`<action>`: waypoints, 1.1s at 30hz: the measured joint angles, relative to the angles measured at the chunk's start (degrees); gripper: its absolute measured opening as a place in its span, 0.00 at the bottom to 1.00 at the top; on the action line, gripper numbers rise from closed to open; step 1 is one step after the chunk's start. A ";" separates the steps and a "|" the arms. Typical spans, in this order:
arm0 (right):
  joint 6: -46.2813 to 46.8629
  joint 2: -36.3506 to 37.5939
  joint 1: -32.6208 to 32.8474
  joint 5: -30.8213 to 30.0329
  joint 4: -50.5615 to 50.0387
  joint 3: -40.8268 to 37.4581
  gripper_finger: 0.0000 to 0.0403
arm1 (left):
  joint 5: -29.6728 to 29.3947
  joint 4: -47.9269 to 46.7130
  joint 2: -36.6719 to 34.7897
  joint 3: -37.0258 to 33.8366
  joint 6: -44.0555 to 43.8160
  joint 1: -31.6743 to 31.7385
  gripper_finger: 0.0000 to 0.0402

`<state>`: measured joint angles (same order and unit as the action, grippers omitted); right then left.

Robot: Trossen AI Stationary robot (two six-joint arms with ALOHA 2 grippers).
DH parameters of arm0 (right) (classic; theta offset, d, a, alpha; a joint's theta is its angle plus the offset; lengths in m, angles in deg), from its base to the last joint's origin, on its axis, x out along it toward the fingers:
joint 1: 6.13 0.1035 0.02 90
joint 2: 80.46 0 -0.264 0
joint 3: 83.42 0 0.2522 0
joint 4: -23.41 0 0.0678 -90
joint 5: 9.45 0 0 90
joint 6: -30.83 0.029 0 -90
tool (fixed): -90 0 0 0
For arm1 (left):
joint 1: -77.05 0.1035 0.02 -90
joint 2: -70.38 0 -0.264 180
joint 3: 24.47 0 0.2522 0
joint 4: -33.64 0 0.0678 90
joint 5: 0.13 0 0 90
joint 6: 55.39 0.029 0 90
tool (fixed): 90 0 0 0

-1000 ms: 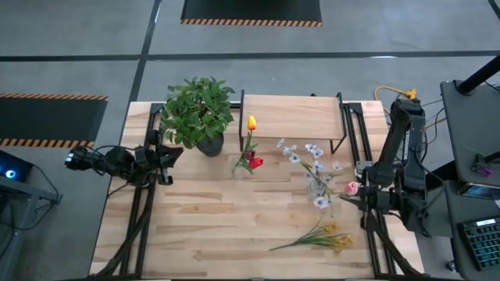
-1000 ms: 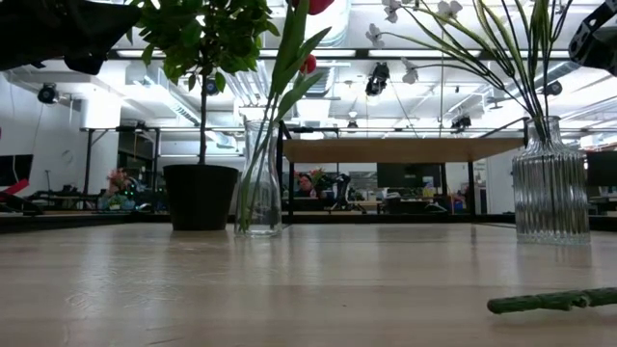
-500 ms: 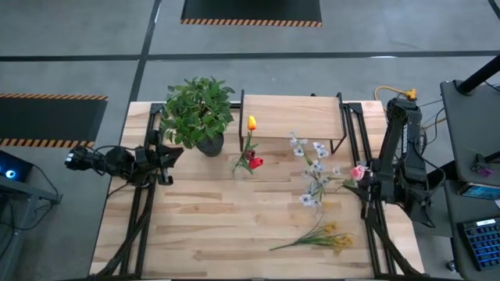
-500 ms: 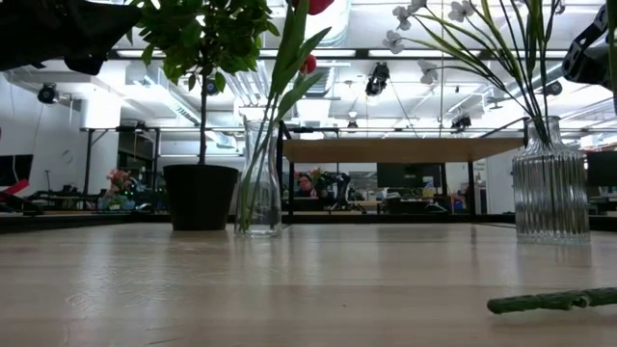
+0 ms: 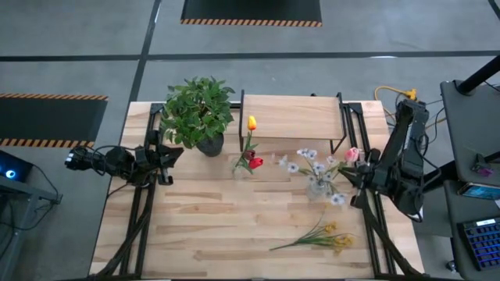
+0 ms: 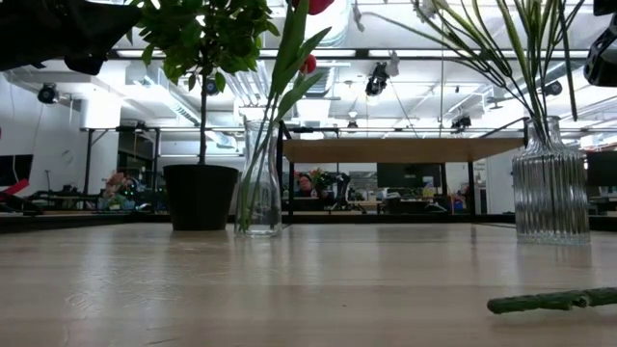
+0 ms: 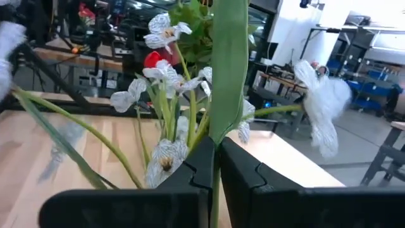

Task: Pick and place flowers into a vace then onto a shelf
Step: Put the pink flower into the right transparent vase

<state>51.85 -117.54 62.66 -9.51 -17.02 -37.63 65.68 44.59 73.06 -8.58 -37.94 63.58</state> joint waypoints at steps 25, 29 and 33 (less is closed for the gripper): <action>8.19 0.22 -8.12 0.07 -0.14 0.55 0.03 | -0.01 -0.01 0.00 0.00 0.00 0.02 0.01; 14.35 0.05 -9.50 0.07 -0.05 0.53 0.03 | -0.02 0.00 0.00 0.00 0.00 0.00 0.01; 17.33 -1.34 -11.70 0.09 -0.08 0.42 0.03 | -0.02 -0.02 0.00 0.00 0.00 0.01 0.01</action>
<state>69.18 -118.88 50.96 -9.42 -17.09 -37.21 65.66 44.57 73.06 -8.58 -37.94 63.59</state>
